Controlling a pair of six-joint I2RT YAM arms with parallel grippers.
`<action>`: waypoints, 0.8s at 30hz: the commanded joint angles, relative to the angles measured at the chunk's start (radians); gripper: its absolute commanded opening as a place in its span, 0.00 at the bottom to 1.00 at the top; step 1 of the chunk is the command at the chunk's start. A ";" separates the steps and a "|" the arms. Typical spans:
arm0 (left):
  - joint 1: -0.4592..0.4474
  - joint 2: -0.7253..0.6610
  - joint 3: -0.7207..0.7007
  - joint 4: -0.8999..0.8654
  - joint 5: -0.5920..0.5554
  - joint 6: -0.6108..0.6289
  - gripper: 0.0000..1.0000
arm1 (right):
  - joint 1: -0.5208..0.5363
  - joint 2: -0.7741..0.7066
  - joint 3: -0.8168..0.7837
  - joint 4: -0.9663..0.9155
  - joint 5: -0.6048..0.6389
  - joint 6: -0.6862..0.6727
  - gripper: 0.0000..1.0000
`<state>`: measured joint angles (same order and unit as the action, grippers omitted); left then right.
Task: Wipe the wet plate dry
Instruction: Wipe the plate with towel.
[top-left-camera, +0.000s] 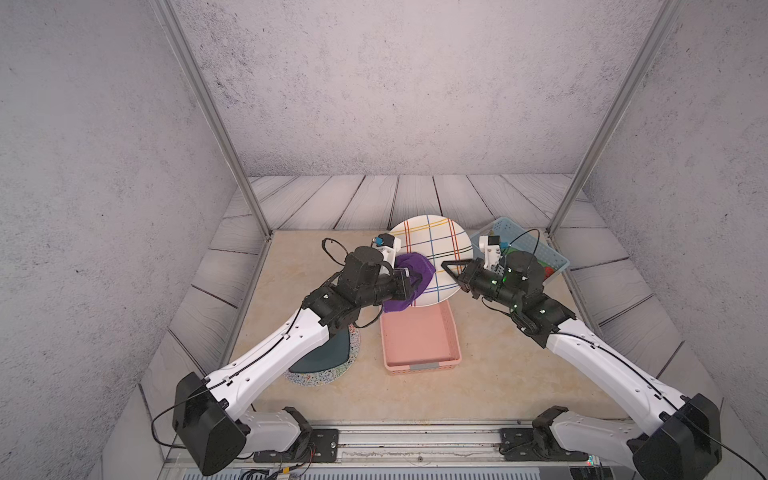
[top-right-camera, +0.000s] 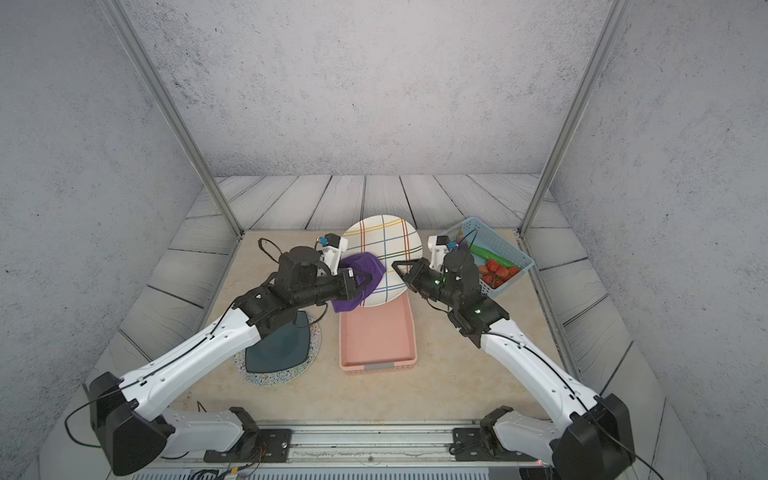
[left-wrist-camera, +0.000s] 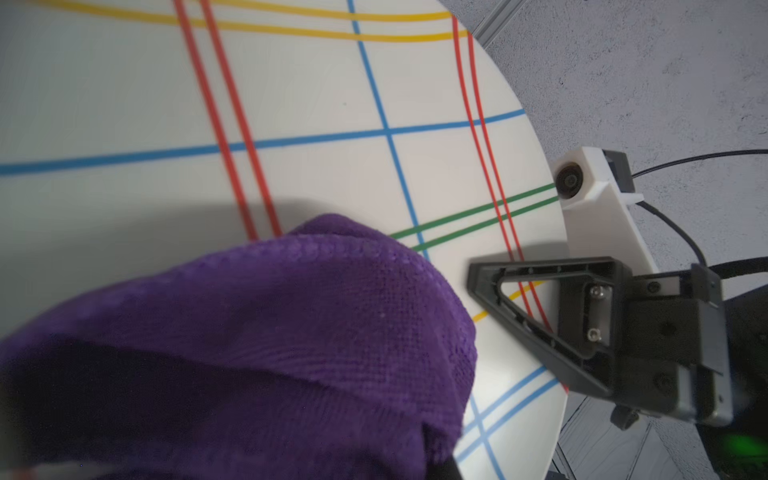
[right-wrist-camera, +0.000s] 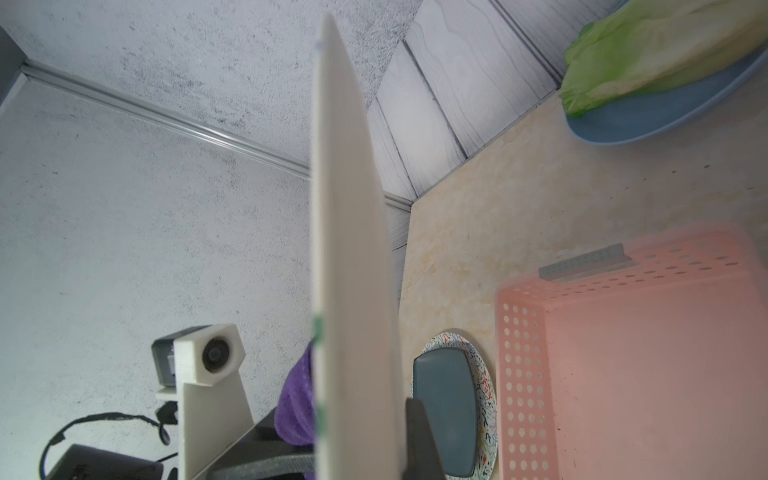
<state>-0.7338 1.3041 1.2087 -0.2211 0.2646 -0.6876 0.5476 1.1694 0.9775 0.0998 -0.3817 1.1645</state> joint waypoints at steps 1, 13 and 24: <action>0.050 0.040 0.021 -0.181 -0.056 0.055 0.00 | 0.092 -0.062 0.152 0.341 -0.237 0.008 0.00; -0.092 0.170 0.193 -0.223 -0.076 0.175 0.00 | 0.128 -0.055 0.119 0.363 -0.248 -0.026 0.00; 0.094 0.175 0.238 -0.229 -0.071 0.130 0.00 | 0.158 -0.089 0.091 0.362 -0.210 -0.061 0.00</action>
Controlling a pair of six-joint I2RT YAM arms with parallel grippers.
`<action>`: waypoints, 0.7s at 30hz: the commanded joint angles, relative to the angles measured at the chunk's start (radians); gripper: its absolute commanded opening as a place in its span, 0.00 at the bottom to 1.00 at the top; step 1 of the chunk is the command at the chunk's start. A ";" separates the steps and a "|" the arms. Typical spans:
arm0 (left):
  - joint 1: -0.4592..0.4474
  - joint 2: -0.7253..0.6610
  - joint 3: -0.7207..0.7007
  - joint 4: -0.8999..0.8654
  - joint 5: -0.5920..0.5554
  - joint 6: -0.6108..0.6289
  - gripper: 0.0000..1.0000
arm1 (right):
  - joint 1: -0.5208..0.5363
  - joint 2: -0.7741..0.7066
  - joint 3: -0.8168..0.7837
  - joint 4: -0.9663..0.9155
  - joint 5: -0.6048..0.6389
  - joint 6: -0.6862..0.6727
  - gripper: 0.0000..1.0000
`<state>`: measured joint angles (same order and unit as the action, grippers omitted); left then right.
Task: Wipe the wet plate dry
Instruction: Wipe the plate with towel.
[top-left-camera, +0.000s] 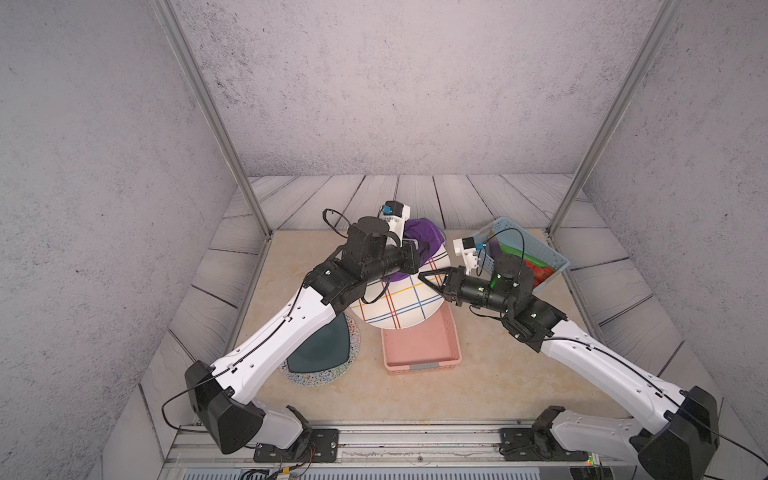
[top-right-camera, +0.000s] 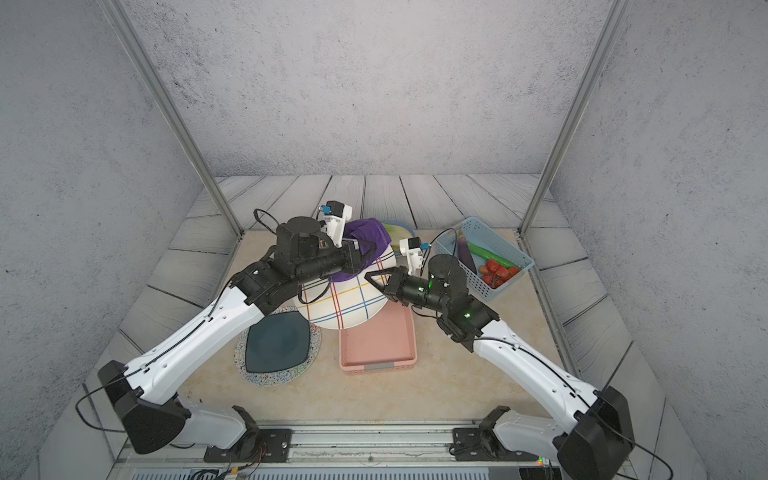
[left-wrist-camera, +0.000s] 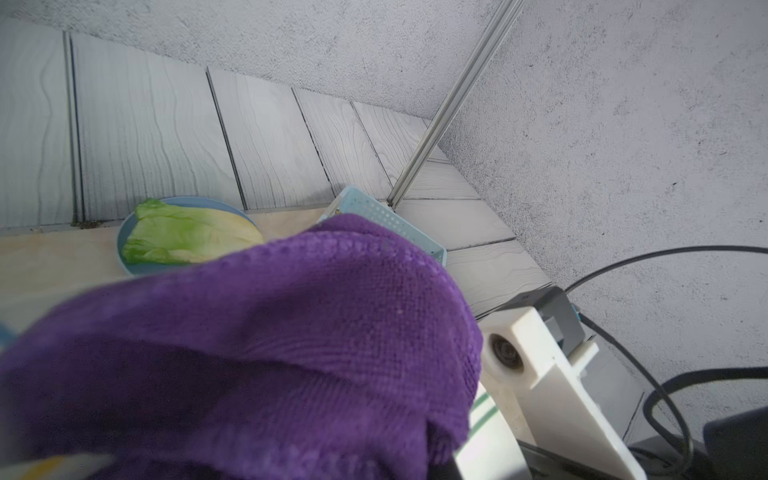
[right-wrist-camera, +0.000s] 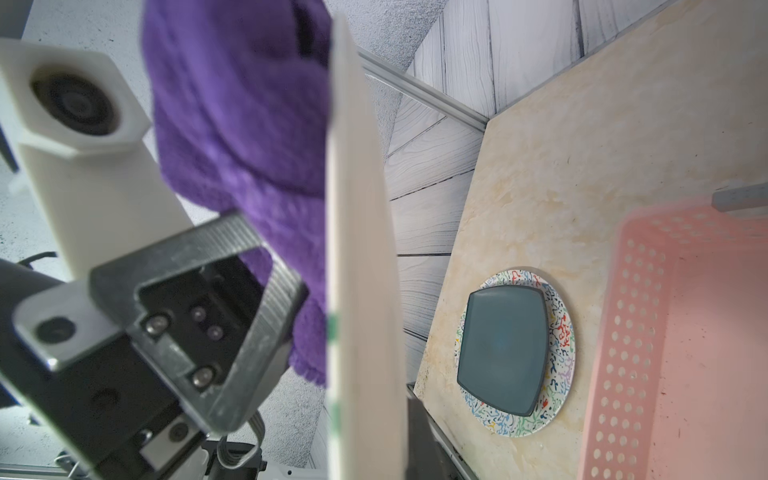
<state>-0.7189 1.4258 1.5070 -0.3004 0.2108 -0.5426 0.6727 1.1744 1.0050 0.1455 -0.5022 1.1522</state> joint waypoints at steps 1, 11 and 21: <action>0.137 0.031 -0.105 -0.112 0.014 -0.054 0.00 | 0.032 -0.108 0.049 0.319 -0.069 -0.048 0.00; 0.104 -0.022 -0.200 -0.182 0.021 0.015 0.00 | 0.024 -0.109 0.074 0.254 -0.006 -0.075 0.00; 0.148 -0.107 -0.355 -0.097 0.197 0.003 0.00 | -0.087 -0.145 0.011 0.293 0.069 0.030 0.00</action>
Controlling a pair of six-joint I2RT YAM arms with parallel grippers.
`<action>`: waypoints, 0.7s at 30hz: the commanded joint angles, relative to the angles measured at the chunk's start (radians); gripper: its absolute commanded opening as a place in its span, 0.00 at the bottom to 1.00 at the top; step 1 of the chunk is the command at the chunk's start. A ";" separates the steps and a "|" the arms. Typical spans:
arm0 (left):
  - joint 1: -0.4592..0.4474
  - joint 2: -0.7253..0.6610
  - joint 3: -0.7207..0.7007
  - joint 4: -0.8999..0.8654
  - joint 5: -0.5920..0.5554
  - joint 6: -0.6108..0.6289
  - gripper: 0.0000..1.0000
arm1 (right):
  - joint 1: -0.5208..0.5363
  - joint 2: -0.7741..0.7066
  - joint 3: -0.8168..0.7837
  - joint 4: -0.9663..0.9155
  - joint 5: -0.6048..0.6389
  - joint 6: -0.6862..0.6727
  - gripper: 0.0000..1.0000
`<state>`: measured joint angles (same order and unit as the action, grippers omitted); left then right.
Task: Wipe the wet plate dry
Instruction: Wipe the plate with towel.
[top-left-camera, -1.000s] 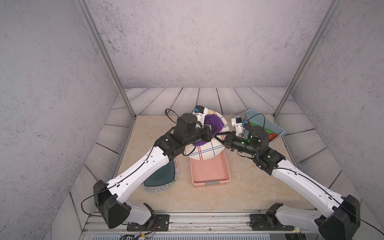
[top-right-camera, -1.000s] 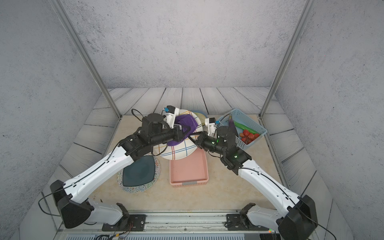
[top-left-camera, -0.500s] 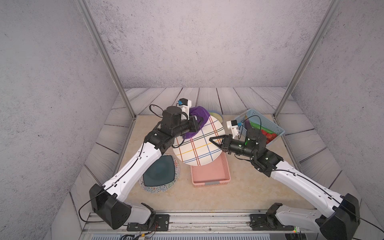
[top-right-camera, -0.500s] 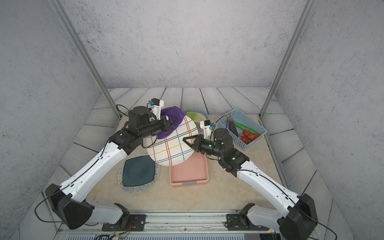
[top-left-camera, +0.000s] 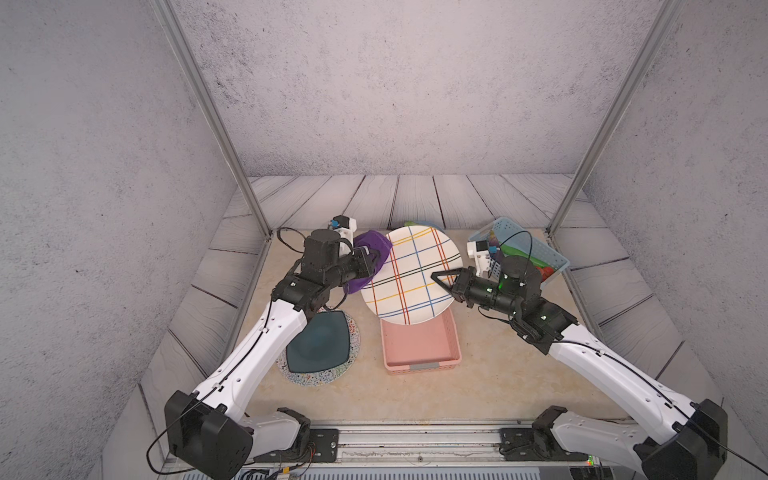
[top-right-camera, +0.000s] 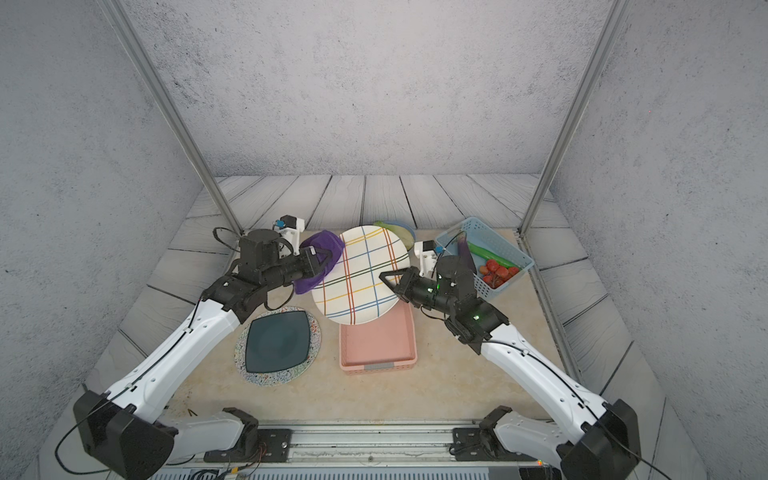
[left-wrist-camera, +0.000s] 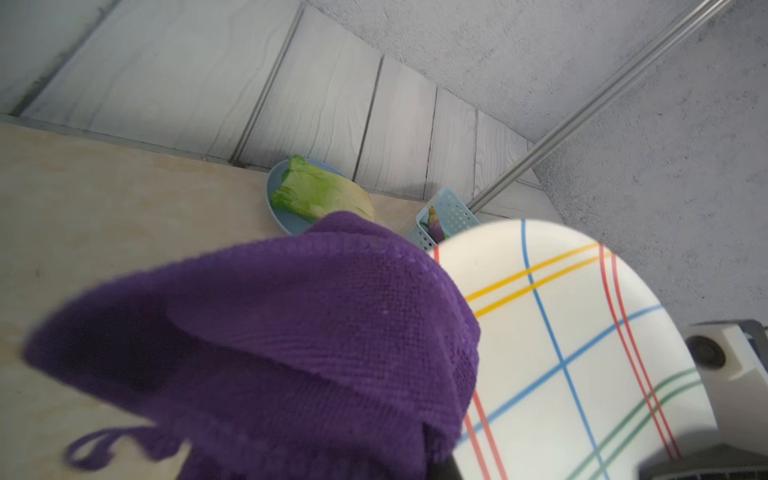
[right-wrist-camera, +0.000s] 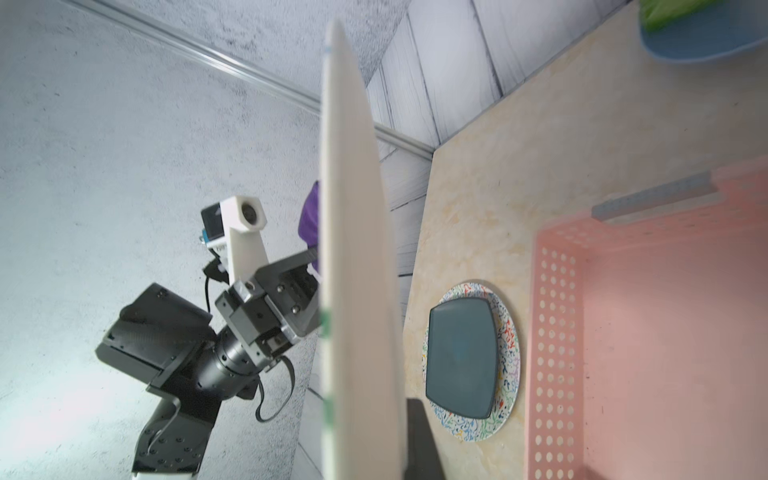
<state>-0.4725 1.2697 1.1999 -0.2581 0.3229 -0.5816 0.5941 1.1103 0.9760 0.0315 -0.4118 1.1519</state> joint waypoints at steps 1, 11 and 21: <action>-0.154 0.060 -0.036 -0.156 0.068 0.071 0.00 | -0.016 -0.074 0.038 0.428 -0.024 0.046 0.00; -0.298 0.150 0.166 -0.215 0.051 0.177 0.00 | -0.122 -0.050 0.099 0.427 -0.059 0.104 0.00; -0.268 0.157 0.247 -0.191 0.028 0.036 0.00 | -0.196 -0.085 0.060 0.463 -0.053 0.174 0.00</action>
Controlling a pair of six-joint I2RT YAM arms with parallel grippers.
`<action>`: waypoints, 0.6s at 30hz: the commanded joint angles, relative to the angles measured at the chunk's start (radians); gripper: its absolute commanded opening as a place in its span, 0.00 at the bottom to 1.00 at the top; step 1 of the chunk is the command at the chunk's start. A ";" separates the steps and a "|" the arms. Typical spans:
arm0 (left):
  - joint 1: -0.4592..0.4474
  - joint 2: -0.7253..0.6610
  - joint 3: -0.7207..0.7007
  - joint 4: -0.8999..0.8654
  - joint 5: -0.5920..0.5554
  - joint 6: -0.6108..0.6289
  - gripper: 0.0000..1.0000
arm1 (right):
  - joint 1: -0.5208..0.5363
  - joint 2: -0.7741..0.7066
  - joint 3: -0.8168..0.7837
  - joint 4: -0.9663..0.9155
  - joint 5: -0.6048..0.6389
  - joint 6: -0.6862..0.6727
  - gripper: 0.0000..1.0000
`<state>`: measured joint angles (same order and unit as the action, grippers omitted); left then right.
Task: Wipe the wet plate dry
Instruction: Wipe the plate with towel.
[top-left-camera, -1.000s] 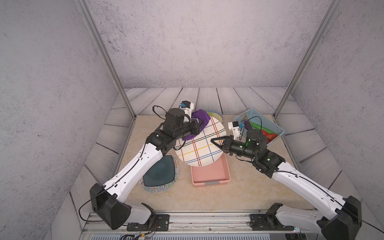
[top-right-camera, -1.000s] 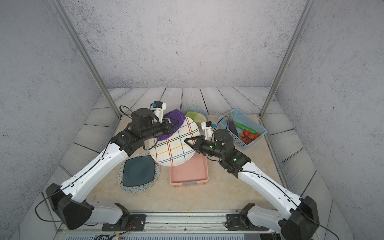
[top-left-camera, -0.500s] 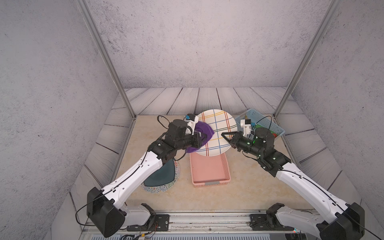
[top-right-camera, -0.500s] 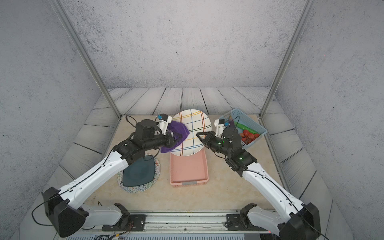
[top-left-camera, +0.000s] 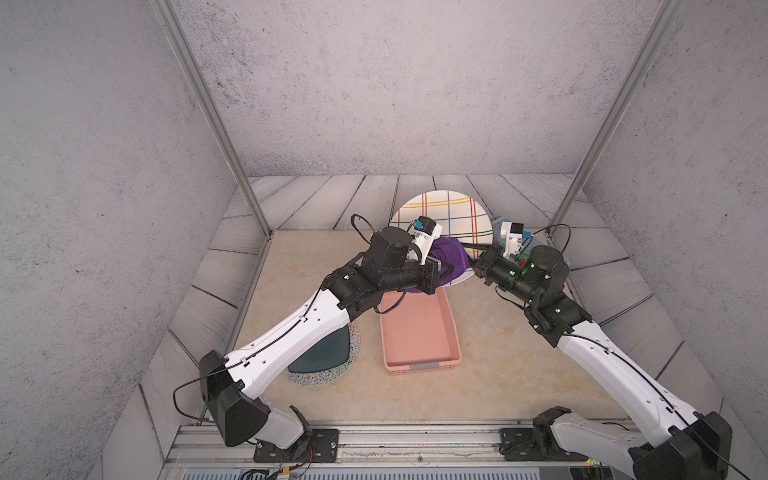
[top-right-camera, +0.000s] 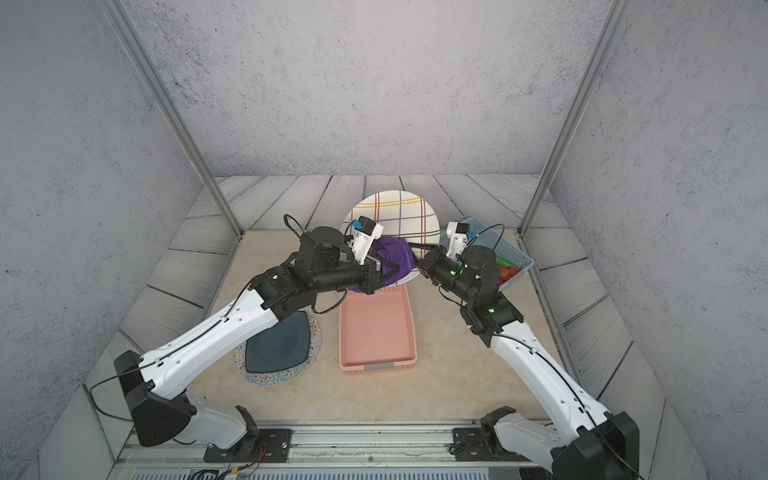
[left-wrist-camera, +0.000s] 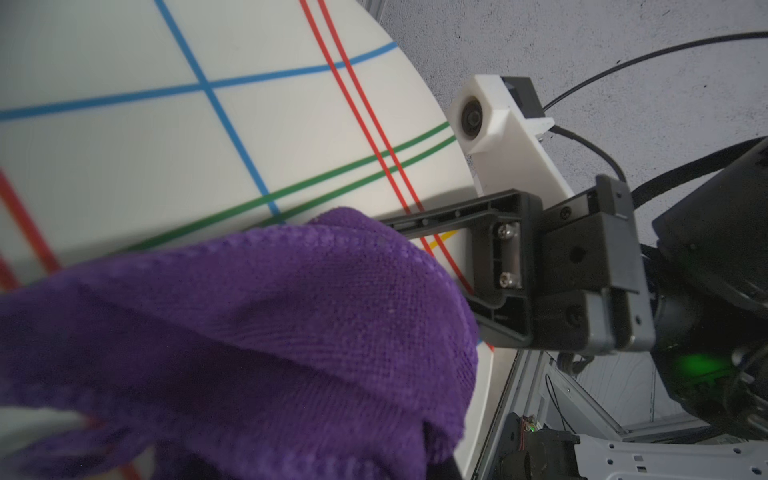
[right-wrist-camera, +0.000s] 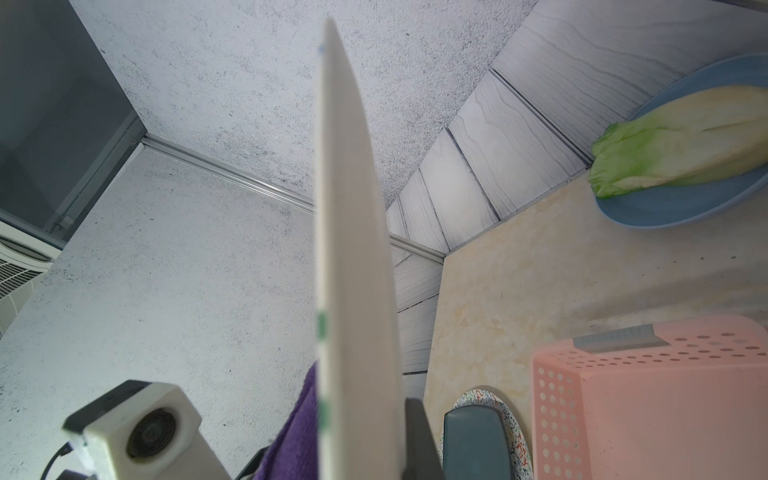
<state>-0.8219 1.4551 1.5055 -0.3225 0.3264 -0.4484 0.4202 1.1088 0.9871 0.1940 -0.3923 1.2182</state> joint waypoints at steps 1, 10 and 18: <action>0.153 -0.068 -0.088 -0.078 0.097 -0.174 0.00 | -0.033 -0.089 0.041 0.317 -0.078 0.126 0.00; 0.504 -0.208 -0.281 0.827 0.505 -1.085 0.00 | -0.069 -0.029 -0.052 0.816 -0.144 0.351 0.00; 0.430 -0.120 -0.213 1.283 0.353 -1.496 0.00 | 0.018 0.036 -0.022 0.754 -0.219 0.323 0.00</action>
<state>-0.3698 1.3186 1.2392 0.6769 0.7177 -1.7153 0.4110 1.1370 0.9565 0.8864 -0.5793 1.5421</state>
